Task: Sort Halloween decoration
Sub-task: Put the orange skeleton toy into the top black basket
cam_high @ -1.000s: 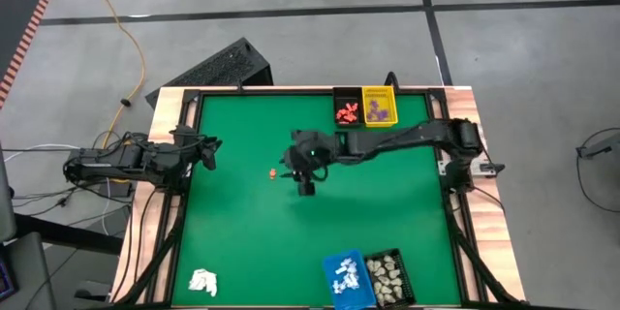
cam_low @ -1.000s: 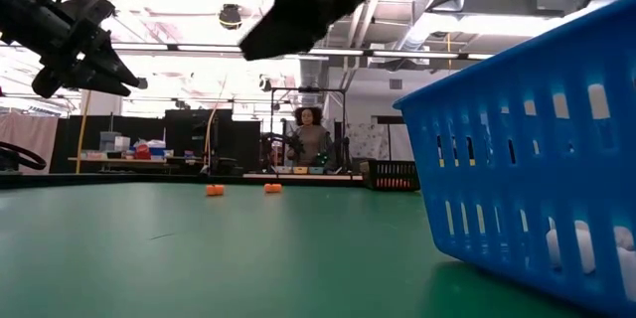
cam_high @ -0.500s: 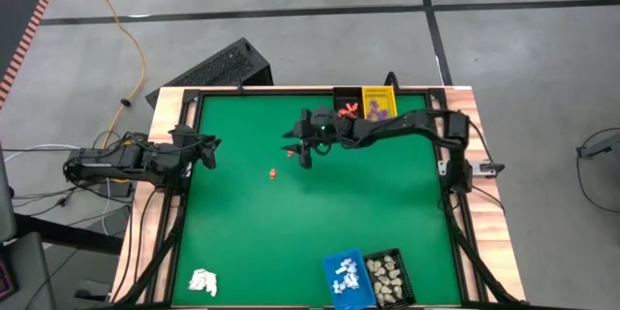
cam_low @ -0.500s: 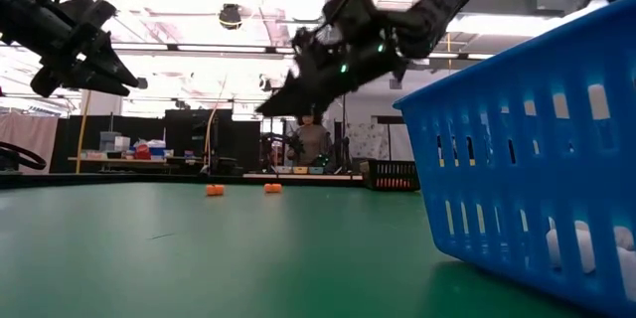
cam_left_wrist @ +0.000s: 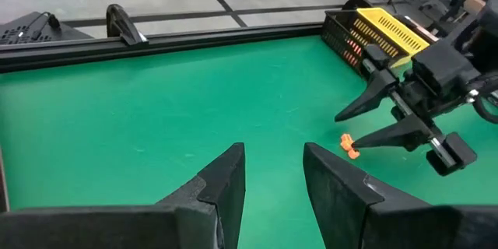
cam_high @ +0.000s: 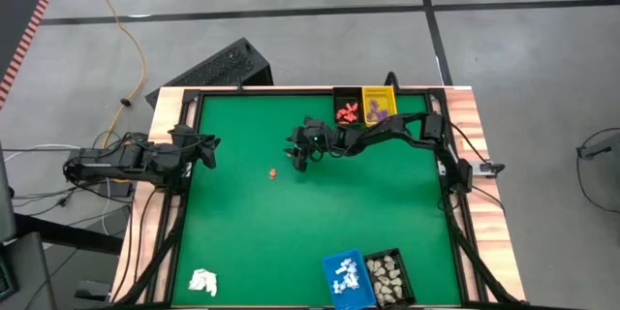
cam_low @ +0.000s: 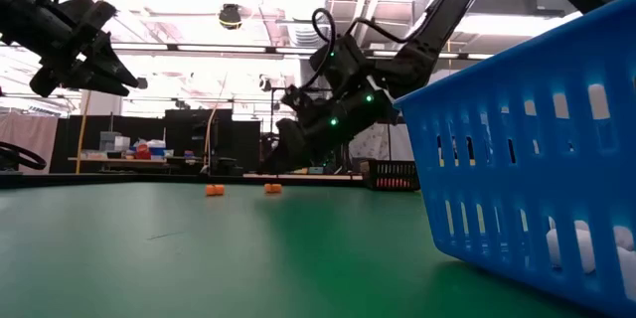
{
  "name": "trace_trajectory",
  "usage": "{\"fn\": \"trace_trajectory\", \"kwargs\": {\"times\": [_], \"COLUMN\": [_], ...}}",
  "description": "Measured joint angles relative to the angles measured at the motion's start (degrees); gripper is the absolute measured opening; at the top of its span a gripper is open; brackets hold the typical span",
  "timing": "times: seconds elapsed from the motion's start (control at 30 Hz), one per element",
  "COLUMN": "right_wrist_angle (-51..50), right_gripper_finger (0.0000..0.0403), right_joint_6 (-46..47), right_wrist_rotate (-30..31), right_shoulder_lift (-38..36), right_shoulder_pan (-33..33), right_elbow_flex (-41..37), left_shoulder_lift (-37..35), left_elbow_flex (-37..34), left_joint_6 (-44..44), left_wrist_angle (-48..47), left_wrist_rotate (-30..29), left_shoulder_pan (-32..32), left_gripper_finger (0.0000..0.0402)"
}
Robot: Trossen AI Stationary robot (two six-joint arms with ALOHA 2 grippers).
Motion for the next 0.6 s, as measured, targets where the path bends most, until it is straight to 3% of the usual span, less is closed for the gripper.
{"fn": "trace_trajectory", "kwargs": {"times": [0.6], "right_wrist_angle": [-0.76], "right_gripper_finger": [0.0182], "right_joint_6": [3.76], "right_wrist_rotate": [1.85], "right_shoulder_lift": [2.86], "right_shoulder_pan": [1.0], "right_elbow_flex": [0.11], "left_shoulder_lift": [0.0], "left_elbow_flex": [0.0], "left_joint_6": [-0.22], "left_wrist_angle": [-0.09], "left_wrist_rotate": [-0.02], "left_shoulder_pan": [0.0], "left_gripper_finger": [0.0121]}}
